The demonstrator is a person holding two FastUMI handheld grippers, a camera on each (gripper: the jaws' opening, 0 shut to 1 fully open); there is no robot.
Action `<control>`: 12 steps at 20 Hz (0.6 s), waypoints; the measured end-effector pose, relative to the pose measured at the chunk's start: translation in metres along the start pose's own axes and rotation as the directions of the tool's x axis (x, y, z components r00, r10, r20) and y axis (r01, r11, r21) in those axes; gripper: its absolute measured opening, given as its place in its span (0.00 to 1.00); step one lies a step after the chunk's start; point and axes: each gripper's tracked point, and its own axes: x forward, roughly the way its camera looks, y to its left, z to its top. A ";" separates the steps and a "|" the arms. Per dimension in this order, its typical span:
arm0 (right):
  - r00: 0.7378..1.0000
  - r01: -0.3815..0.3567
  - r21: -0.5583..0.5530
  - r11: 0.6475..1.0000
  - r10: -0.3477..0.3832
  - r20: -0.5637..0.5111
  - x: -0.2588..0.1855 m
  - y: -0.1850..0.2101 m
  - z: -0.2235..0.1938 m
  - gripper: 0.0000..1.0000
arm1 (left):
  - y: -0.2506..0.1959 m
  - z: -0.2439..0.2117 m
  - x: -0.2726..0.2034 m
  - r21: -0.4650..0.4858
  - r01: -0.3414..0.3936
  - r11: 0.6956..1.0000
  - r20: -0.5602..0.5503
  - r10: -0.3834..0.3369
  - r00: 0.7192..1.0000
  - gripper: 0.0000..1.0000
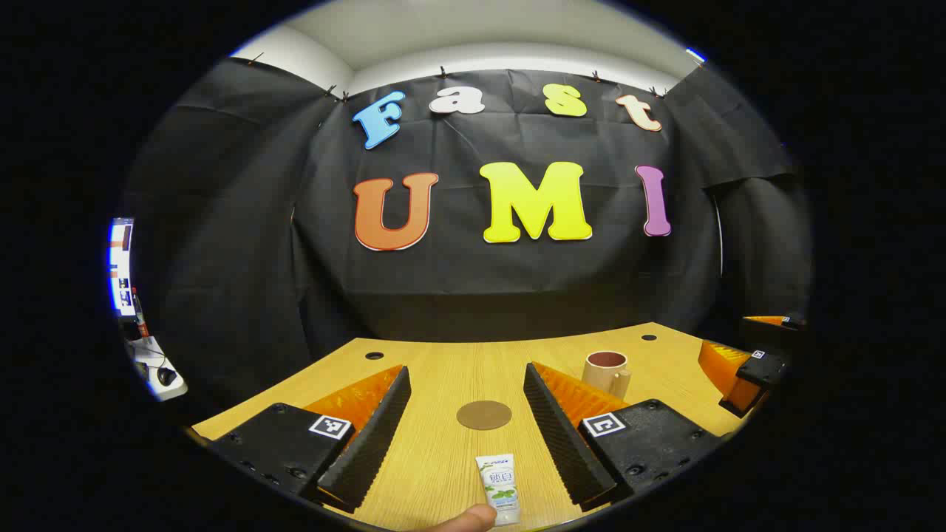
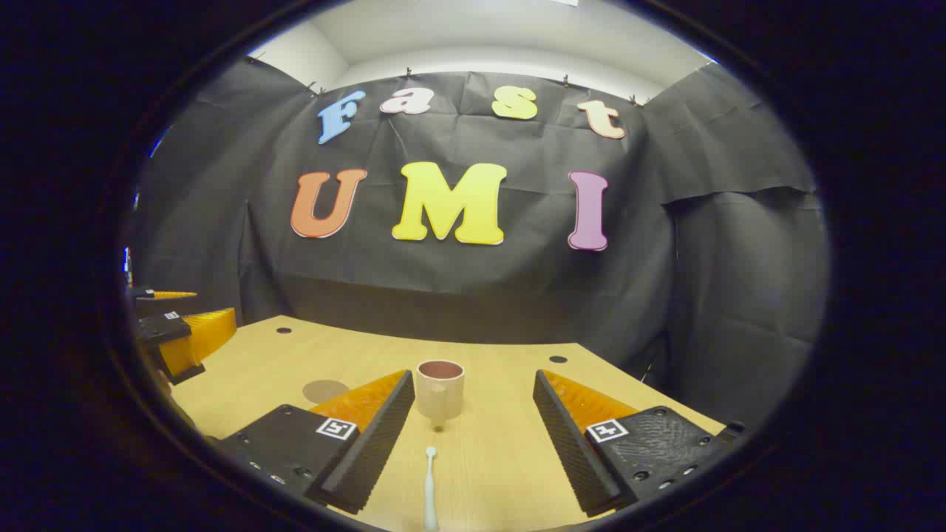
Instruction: Put the toothbrush and toothpaste on the desktop into the cup, then pick up the cup and place it on the coaster on the desktop.
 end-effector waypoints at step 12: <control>1.000 0.017 0.002 1.000 -0.017 0.006 -0.008 -0.008 0.001 0.96 | 0.005 -0.007 -0.005 -0.015 -0.015 1.000 -0.017 0.015 1.000 0.98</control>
